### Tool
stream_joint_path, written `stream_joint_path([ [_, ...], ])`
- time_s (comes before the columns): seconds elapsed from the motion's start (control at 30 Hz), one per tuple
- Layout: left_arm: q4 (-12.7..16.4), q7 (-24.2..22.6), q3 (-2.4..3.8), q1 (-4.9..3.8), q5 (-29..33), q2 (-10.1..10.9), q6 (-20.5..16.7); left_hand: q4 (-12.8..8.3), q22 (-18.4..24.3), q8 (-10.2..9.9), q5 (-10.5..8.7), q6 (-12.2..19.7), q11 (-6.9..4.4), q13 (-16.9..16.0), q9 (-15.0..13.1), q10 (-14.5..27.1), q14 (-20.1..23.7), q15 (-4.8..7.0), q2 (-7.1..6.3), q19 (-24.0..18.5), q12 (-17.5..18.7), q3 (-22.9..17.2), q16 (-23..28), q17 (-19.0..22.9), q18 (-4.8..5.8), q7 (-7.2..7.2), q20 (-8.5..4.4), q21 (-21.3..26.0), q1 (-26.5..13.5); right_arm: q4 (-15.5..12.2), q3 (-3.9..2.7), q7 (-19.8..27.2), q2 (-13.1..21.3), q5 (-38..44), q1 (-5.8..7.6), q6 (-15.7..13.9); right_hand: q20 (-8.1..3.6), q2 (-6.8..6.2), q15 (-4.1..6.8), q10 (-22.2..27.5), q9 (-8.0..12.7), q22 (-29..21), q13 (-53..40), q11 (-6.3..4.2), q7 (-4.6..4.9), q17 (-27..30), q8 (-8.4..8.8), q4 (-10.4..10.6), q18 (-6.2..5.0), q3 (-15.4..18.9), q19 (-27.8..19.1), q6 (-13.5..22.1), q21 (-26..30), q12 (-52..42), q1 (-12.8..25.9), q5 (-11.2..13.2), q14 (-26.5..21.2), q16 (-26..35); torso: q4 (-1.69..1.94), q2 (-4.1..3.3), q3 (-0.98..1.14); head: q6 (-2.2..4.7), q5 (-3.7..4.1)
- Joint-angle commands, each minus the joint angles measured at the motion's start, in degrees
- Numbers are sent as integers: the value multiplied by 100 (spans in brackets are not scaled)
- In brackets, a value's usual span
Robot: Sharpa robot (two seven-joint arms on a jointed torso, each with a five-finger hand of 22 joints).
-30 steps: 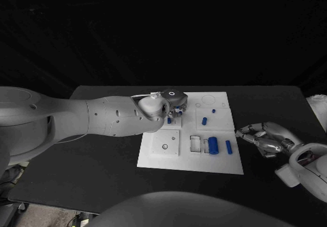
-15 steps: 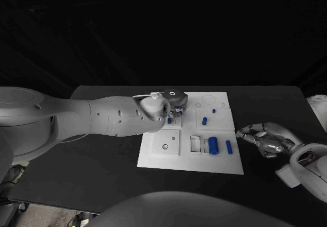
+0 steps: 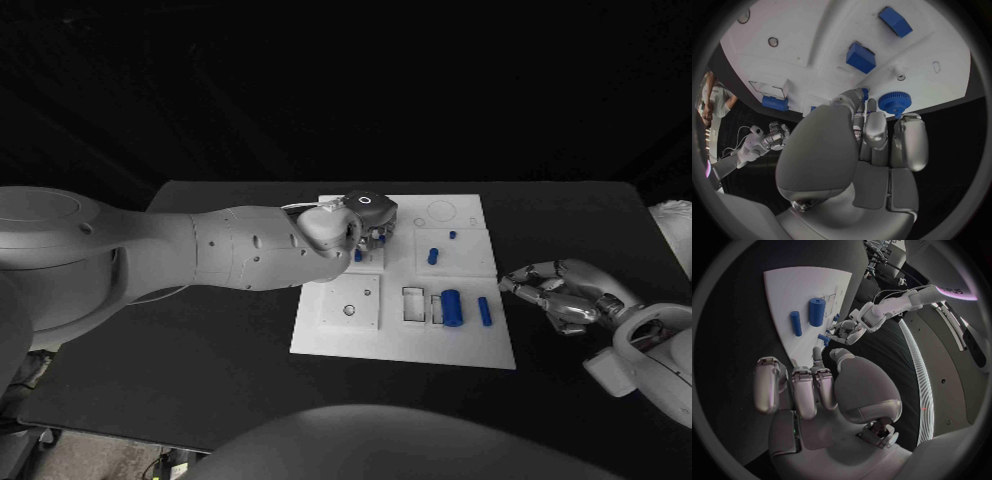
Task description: Assemble the parts on the task board
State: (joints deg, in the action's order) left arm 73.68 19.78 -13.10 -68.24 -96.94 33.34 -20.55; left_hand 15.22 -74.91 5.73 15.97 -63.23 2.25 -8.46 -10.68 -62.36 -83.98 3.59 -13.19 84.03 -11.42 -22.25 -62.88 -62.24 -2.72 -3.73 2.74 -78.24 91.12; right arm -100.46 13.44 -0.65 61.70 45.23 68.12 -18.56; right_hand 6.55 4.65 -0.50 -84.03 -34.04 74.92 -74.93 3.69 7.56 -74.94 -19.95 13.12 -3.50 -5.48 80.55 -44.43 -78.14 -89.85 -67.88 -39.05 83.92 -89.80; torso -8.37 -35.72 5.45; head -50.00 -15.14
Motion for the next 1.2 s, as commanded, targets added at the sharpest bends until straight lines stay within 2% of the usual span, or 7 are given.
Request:
stream_joint_path([
  [0.03, -15, -32, 5, 6, 22, -21, 11, -4, -1142, 51, -23, -60, -16, 5, -13, -82, -121, -2, 7, 215, -48, -44, 22, 14, 12, -6, -1, 21, -48, 0, 0, 1, -6, 59, -4, 106, 2, -19, 29, -597, 6, 1060, -1507, -44, -30, -1506, -36, -2, 7, -26, -14, -13, 20, -15, -39, -2, 608, -20, -1, 0, 1, 0, -3],
  [0.37, -31, -73, 5, 60, 18, -32, -179, -145, -1148, 187, -29, -299, -104, -20, -58, -385, -158, 55, 84, 228, -192, -100, -12, 18, 15, -44, -53, 16, -9, 11, 1, 4, -9, 59, -6, 107, 1, -19, 29, -597, 6, 1056, -1507, -44, -30, -1506, -36, -3, 5, -28, -20, -14, 29, -15, -40, -1, 608, -20, -2, 1, 1, 0, -6],
  [0.53, -25, -71, 5, 72, 4, -16, -364, -218, -1153, 227, -27, -372, -102, -25, -71, -489, -162, 62, 119, 236, -231, -122, 1, 45, 18, -69, -65, 7, 27, 12, 1, 7, -7, 59, -6, 108, 1, -18, 29, -597, 6, 1054, -1507, -44, -31, -1506, -37, -3, 3, -30, -25, -15, 35, -15, -41, -1, 608, -20, -2, 3, 1, 0, -4],
  [0.8, 135, -161, 34, 70, -69, 156, -785, -291, -1154, 277, -27, -494, -91, -17, -88, -643, -158, 44, 134, 241, -244, -143, 55, 124, 20, -100, -63, 15, 35, 14, 1, 10, -3, 59, -7, 116, 1, -18, 29, -597, 6, 1054, -1507, -44, -31, -1506, -37, -3, 3, -30, -25, -15, 35, -15, -41, -1, 608, -20, -4, 3, -1, 0, -8],
  [0.9, 306, -195, 69, 10, -93, 325, -801, -289, -1145, 276, -45, -502, -85, -3, -87, -637, -138, 44, 127, 231, -218, -146, 145, 220, 13, -104, -60, 50, 20, 12, 1, 4, -1, 58, -7, 119, 1, -19, 29, -597, 6, 1051, -1507, -44, -30, -1506, -38, -5, 1, -33, -31, -16, 42, -15, -43, 0, 608, -20, -3, 2, -3, 0, 13],
  [1.03, 540, -458, 87, -167, 150, 602, -613, -289, -1129, 230, -131, -460, -68, 53, -64, -597, -110, 30, 116, 209, -118, -203, 213, 296, 1, -121, -51, 115, 13, 14, 1, -9, 0, 55, -7, 140, 1, -19, 29, -597, 6, 1051, -1507, -44, -30, -1506, -38, -5, 1, -33, -31, -16, 42, -15, -43, 0, 608, -20, 2, 6, 2, 0, 10],
  [1.2, 797, -696, 40, -304, 333, 959, -340, -251, -1114, 200, -318, -459, -87, 111, -44, -580, -83, 24, 74, 178, -22, -253, 232, 330, -12, -82, -35, 191, -33, 18, 1, -11, -8, 53, -7, 133, 1, -21, 29, -597, 7, 1049, -1507, -43, -30, -1506, -38, -6, 0, -34, -36, -16, 48, -15, -43, 0, 608, -20, 1, 16, 8, 0, 6],
])
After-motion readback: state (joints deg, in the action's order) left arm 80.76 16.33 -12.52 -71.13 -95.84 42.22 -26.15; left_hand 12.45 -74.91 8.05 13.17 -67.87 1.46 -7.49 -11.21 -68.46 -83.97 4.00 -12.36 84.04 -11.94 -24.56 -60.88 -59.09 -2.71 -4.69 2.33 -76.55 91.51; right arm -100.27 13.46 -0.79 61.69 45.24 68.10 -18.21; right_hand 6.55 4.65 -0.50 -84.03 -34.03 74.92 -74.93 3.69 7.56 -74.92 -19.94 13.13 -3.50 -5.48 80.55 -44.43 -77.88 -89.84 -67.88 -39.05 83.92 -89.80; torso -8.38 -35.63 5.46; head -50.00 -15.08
